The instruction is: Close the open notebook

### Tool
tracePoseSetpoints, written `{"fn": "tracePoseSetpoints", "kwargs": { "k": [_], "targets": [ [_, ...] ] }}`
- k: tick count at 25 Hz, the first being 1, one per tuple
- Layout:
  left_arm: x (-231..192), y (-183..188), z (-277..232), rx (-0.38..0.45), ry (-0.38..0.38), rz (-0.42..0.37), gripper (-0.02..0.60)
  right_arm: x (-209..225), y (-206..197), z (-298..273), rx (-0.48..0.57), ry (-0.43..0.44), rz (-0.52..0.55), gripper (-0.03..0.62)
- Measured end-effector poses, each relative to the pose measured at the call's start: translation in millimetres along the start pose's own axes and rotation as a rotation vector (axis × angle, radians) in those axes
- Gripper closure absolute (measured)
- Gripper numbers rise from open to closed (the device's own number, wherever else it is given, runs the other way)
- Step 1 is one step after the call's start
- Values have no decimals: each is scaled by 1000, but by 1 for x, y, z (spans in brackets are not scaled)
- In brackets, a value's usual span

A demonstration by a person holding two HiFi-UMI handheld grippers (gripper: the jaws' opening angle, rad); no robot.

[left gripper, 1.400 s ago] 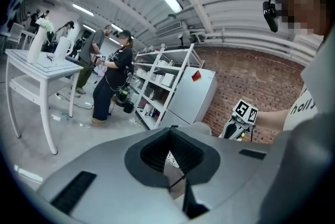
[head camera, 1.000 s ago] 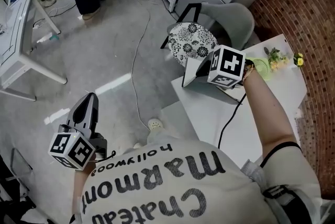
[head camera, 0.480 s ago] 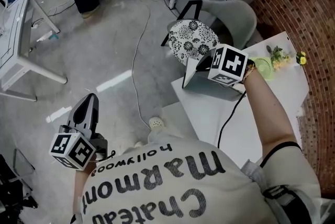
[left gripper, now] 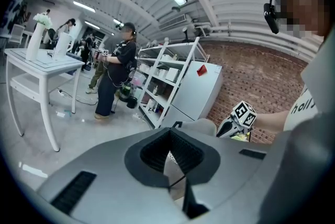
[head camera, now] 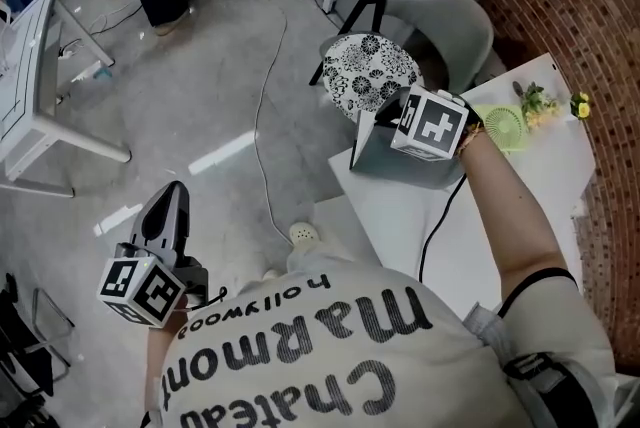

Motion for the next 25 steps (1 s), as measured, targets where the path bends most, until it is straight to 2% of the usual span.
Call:
{"fn": "tracePoseSetpoints", "kwargs": {
  "k": [7, 25],
  "targets": [
    [-2, -3, -7, -8, 8, 6, 580, 15, -4, -15, -2, -38, -16, 559],
    [-6, -13, -14, -46, 58, 27, 580, 55, -18, -74, -31, 6, -118, 553]
  ]
}}
Point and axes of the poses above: the fingertips, and each gripper's own axes: z backward along the fingers, x to its right, y out of its top, the point moved 2 cm from there along z, backward along the fingers, and after that the axes turned 5 degrees about -x, right-handed, at the moved point
